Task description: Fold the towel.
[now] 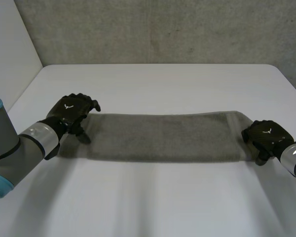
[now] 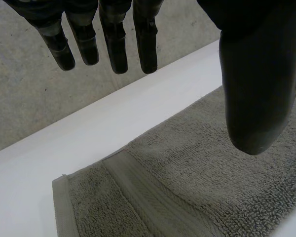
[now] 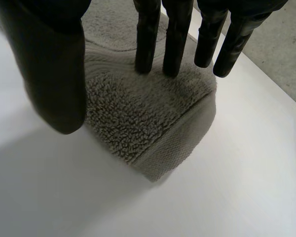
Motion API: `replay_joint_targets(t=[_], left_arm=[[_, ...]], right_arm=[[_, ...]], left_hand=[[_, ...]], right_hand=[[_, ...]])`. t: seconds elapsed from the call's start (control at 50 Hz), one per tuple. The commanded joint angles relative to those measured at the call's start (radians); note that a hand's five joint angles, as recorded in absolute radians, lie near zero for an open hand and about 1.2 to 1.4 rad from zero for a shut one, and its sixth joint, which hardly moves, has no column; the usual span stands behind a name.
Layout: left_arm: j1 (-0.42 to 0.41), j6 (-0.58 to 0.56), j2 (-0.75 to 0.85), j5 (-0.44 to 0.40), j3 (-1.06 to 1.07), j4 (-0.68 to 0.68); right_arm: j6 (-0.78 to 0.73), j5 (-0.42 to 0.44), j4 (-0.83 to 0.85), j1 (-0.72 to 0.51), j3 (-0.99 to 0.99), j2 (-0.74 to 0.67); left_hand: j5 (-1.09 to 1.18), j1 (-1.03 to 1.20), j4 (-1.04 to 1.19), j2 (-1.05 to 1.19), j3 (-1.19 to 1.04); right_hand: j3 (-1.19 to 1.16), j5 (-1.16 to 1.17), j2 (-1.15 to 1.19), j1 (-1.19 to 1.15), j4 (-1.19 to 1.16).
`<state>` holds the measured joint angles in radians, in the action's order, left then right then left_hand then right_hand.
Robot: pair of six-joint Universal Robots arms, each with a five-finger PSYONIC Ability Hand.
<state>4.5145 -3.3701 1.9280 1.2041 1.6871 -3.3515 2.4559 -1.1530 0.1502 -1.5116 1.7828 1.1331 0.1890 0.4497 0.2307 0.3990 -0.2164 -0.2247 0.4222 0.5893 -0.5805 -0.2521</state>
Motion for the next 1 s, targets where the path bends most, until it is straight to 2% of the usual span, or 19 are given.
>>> replay_joint_targets(t=[0.02,0.06,0.08,0.12,0.24,0.4,0.44,0.56,0.62,0.66,0.72,0.76,0.78,0.82,0.84,0.86,0.88,0.92,1.0], left_arm=[[0.001,0.001,0.000,0.000,0.000,0.000],[0.001,0.001,0.000,0.000,0.000,0.000],[0.001,0.001,0.000,0.000,0.000,0.000],[0.001,0.003,0.000,0.000,0.002,0.000],[0.006,0.003,0.000,0.000,0.002,0.000],[0.014,0.005,-0.001,0.002,0.002,0.000],[0.014,0.006,-0.003,0.002,0.002,0.000],[0.014,0.008,-0.006,0.002,0.006,0.000],[0.014,0.008,-0.009,0.002,0.011,0.000],[0.014,0.008,-0.009,0.002,0.011,0.000],[0.014,0.008,-0.009,0.003,0.011,0.000],[0.014,0.008,-0.009,0.006,0.013,-0.005],[0.014,0.008,-0.009,0.006,0.013,-0.005],[0.014,0.008,-0.011,0.009,0.013,-0.014],[0.014,0.008,-0.011,0.009,0.013,-0.014],[0.014,0.008,-0.011,0.011,0.013,-0.016],[0.014,0.008,-0.011,0.011,0.013,-0.016],[0.015,0.008,-0.018,0.011,0.013,-0.016],[0.020,0.008,-0.023,0.012,0.013,-0.017]], right_arm=[[0.002,0.012,0.022,0.004,-0.006,-0.013],[0.001,0.016,0.025,0.011,-0.012,-0.025],[0.002,0.016,0.025,0.011,-0.013,-0.026],[0.003,0.018,0.017,0.043,-0.020,-0.032],[-0.012,0.022,0.009,0.094,-0.026,-0.030],[-0.127,0.090,-0.072,0.252,-0.082,-0.013],[-0.153,0.104,-0.136,0.290,-0.164,-0.010],[-0.133,0.095,-0.233,0.286,-0.324,0.014],[-0.068,0.096,-0.273,0.225,-0.421,0.050],[0.023,0.093,-0.279,0.110,-0.502,0.083],[0.055,0.087,-0.279,0.045,-0.531,0.097],[0.087,0.070,-0.274,-0.115,-0.568,0.106],[0.087,0.070,-0.274,-0.116,-0.568,0.106],[0.087,0.010,-0.271,-0.317,-0.604,0.084],[0.087,0.010,-0.271,-0.318,-0.605,0.083],[0.083,-0.035,-0.262,-0.408,-0.624,0.048],[0.083,-0.036,-0.262,-0.409,-0.625,0.048],[0.081,-0.091,-0.239,-0.565,-0.669,-0.045],[0.081,-0.119,-0.224,-0.682,-0.720,-0.150]], left_hand=[[-0.015,-0.101,-0.056,-0.050,0.042],[-0.018,-0.104,-0.056,-0.053,0.042],[-0.018,-0.104,-0.056,-0.053,0.042],[-0.018,-0.104,-0.056,-0.053,0.042],[-0.018,-0.104,-0.056,-0.053,0.042],[-0.018,-0.104,-0.056,-0.053,0.042],[-0.018,-0.104,-0.056,-0.053,0.042],[-0.021,-0.107,-0.056,-0.056,0.042],[-0.021,-0.107,-0.056,-0.056,0.042],[-0.021,-0.107,-0.056,-0.056,0.042],[-0.021,-0.107,-0.056,-0.056,0.042],[-0.021,-0.107,-0.056,-0.056,0.042],[-0.021,-0.107,-0.056,-0.056,0.042],[-0.021,-0.107,-0.056,-0.056,0.042],[-0.021,-0.107,-0.056,-0.056,0.042],[-0.021,-0.107,-0.056,-0.056,0.042],[-0.021,-0.107,-0.056,-0.056,0.042],[-0.018,-0.104,-0.056,-0.053,0.042],[-0.018,-0.104,-0.056,-0.053,0.042]], right_hand=[[0.050,0.387,0.394,-0.403,0.078],[0.050,0.576,0.584,-0.593,0.078],[0.050,0.577,0.585,-0.594,0.078],[0.050,0.798,0.806,-0.814,0.078],[0.050,0.800,0.807,-0.816,0.078],[0.050,0.800,0.807,-0.816,0.078],[0.050,0.800,0.807,-0.816,0.078],[0.050,0.800,0.807,-0.816,0.078],[0.050,0.800,0.807,-0.816,0.078],[0.050,0.800,0.807,-0.816,0.078],[0.050,0.800,0.807,-0.816,0.078],[0.050,0.800,0.807,-0.816,0.078],[0.050,0.800,0.807,-0.816,0.078],[0.050,0.800,0.807,-0.816,0.078],[0.050,0.800,0.807,-0.816,0.078],[0.050,0.800,0.807,-0.816,0.078],[0.050,0.800,0.807,-0.816,0.078],[0.050,0.800,0.807,-0.816,0.078],[0.050,0.800,0.807,-0.816,0.078]])
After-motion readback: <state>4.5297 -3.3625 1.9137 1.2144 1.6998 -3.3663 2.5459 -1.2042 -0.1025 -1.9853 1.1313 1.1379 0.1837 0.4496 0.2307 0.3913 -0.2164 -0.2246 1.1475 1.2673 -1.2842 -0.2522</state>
